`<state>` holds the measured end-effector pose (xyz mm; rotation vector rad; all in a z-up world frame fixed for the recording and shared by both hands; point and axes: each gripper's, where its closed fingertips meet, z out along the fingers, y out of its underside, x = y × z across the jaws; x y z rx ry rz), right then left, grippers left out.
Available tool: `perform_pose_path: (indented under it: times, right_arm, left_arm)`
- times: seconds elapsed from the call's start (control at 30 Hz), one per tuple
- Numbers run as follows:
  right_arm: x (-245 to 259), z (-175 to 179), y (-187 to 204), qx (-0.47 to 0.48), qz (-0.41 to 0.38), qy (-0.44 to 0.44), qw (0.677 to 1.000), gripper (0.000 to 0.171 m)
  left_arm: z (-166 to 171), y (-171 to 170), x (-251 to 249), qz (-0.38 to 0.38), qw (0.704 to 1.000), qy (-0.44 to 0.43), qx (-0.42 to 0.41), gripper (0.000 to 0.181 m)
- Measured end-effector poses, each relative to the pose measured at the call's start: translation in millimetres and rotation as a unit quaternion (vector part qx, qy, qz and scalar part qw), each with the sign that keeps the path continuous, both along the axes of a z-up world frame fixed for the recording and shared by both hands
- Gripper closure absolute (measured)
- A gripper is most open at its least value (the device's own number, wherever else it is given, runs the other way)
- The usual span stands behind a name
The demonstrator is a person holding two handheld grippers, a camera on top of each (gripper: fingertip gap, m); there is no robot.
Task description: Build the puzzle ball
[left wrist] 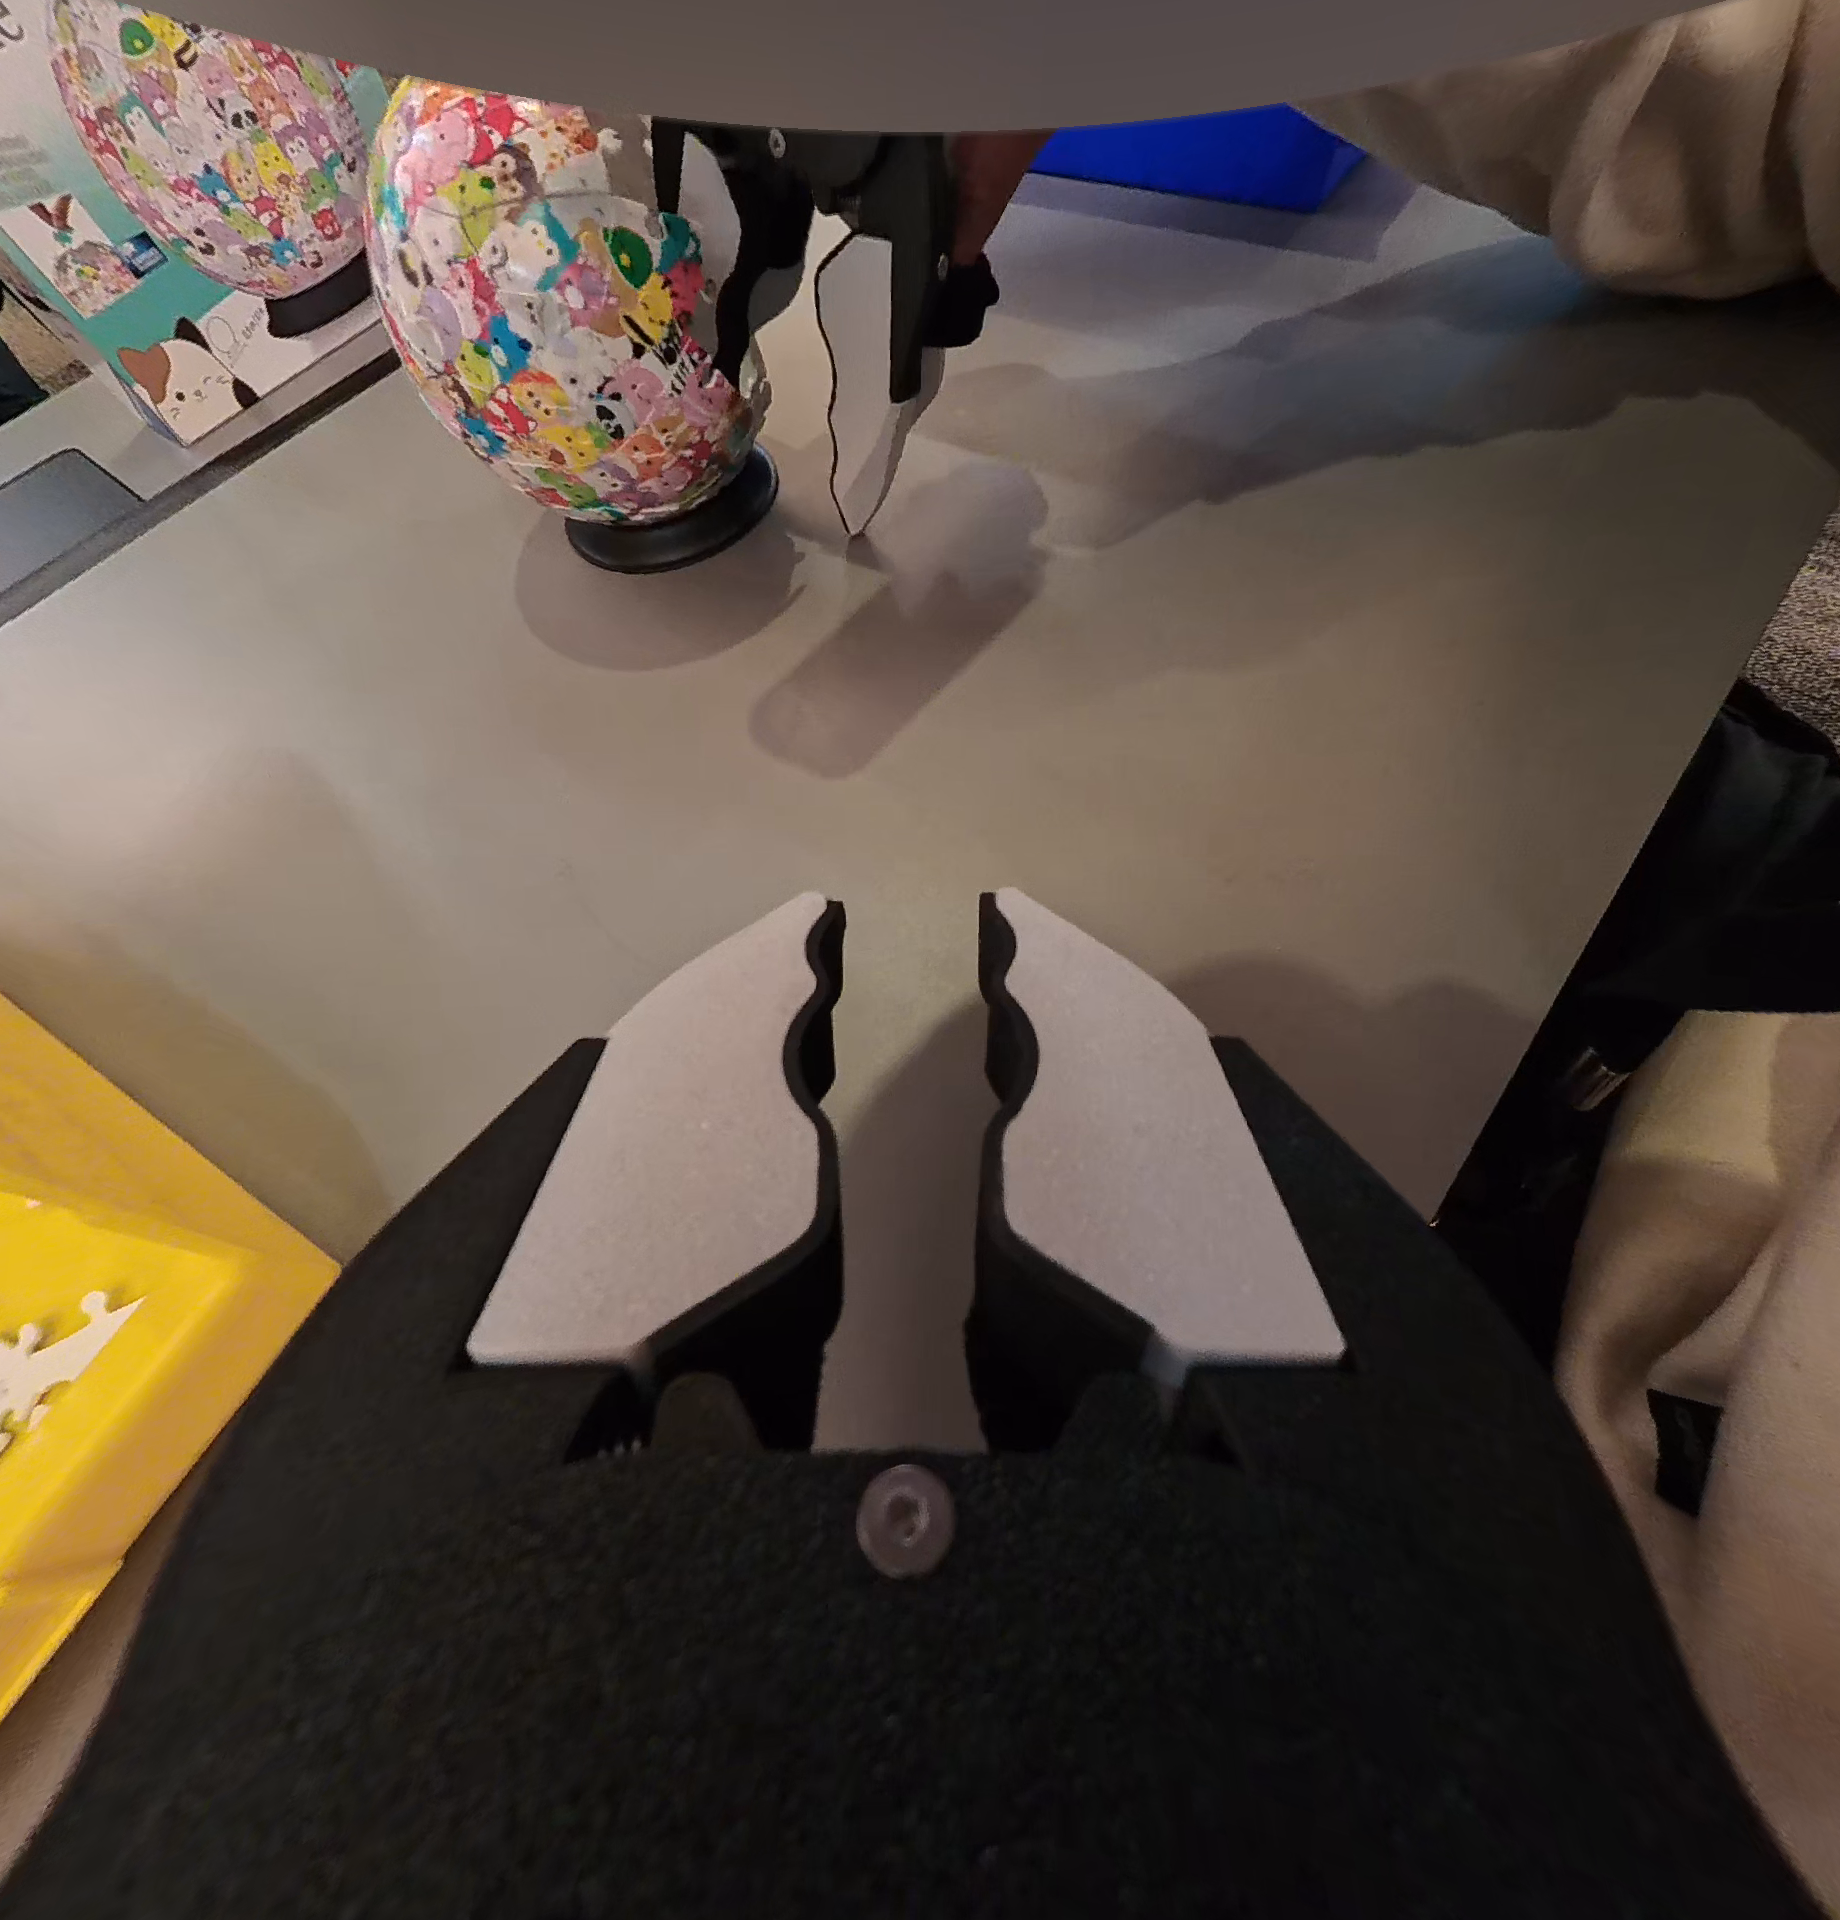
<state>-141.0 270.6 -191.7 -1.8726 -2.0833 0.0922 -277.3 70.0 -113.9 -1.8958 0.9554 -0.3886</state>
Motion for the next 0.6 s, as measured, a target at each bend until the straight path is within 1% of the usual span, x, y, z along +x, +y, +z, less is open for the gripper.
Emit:
perform_pose_path:
  times: [0.13, 0.33, 0.37, 0.43, 0.5, 0.6]
  right_arm:
    - [-0.1, 0.5, 1.5, 0.009, -0.005, -0.005, 1.0, 0.11]
    - [2.2, 1.1, 0.9, 0.018, 0.003, -0.018, 1.0, 0.111]
    - [2.6, 1.7, 1.8, 0.024, 0.006, -0.022, 0.999, 0.113]
    - [4.8, 3.4, 3.2, 0.04, 0.022, -0.032, 0.998, 0.119]
    - [10.4, 5.3, 4.8, 0.066, 0.043, -0.051, 0.996, 0.119]
    - [12.9, 9.3, 9.5, 0.114, 0.079, -0.047, 0.989, 0.12]
  left_arm:
    - [-0.5, 0.2, 0.2, -0.001, 1.0, 0.002, 0.0, 0.157]
    - [1.0, -0.4, 0.5, 0.0, 1.0, 0.002, 0.002, 0.157]
    - [1.0, -0.3, 0.7, 0.0, 1.0, 0.002, 0.003, 0.157]
    - [0.8, -0.5, 0.7, -0.001, 1.0, 0.003, 0.003, 0.157]
    - [0.9, -0.4, 0.0, 0.0, 1.0, 0.004, 0.005, 0.157]
    - [1.1, -0.1, -1.2, 0.001, 1.0, 0.004, 0.006, 0.157]
